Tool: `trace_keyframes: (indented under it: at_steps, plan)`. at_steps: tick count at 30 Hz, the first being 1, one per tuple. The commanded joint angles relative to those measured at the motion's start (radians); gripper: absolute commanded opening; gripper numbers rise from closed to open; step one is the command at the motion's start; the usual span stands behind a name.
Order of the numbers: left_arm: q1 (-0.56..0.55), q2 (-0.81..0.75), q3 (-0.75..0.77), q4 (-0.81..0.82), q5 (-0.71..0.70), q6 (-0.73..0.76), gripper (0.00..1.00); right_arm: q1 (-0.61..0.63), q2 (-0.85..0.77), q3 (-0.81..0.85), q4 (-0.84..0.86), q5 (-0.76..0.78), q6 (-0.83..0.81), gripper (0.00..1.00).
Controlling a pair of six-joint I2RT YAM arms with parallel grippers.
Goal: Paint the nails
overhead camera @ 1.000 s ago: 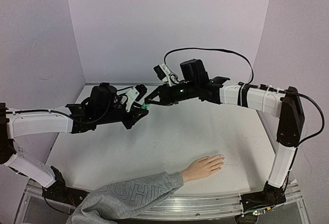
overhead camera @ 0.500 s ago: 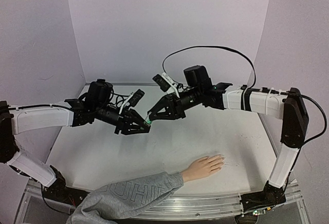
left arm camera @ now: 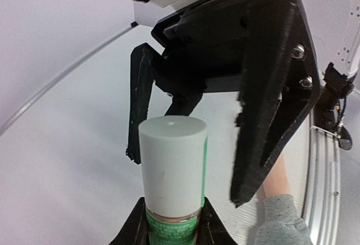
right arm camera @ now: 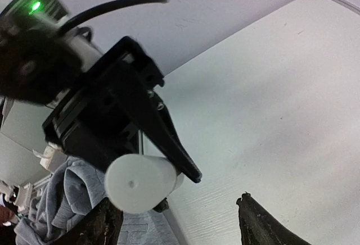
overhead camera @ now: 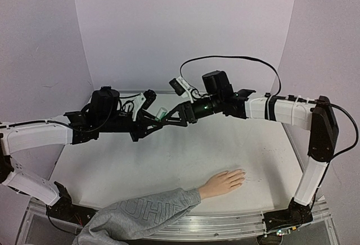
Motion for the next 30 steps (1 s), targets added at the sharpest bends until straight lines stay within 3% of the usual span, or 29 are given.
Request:
trace_keyframes:
  at_steps: [1,7,13,20,30]
  plan:
    - [-0.098,-0.023,0.011,0.074,-0.359,0.109,0.0,0.004,-0.078,-0.007,0.086,0.025,0.211,0.74]
    - [-0.117,-0.007,0.032,0.077,-0.462,0.087,0.0,0.014,-0.085,0.027,0.114,0.102,0.343,0.75]
    - [-0.123,-0.006,0.049,0.077,-0.498,0.086,0.0,0.022,-0.049,0.062,0.109,0.139,0.408,0.64]
    - [-0.123,-0.004,0.055,0.077,-0.474,0.085,0.0,0.025,-0.02,0.103,0.105,0.162,0.39,0.63]
    - [-0.124,0.027,0.077,0.076,-0.453,0.083,0.0,0.025,0.017,0.125,0.089,0.137,0.374,0.49]
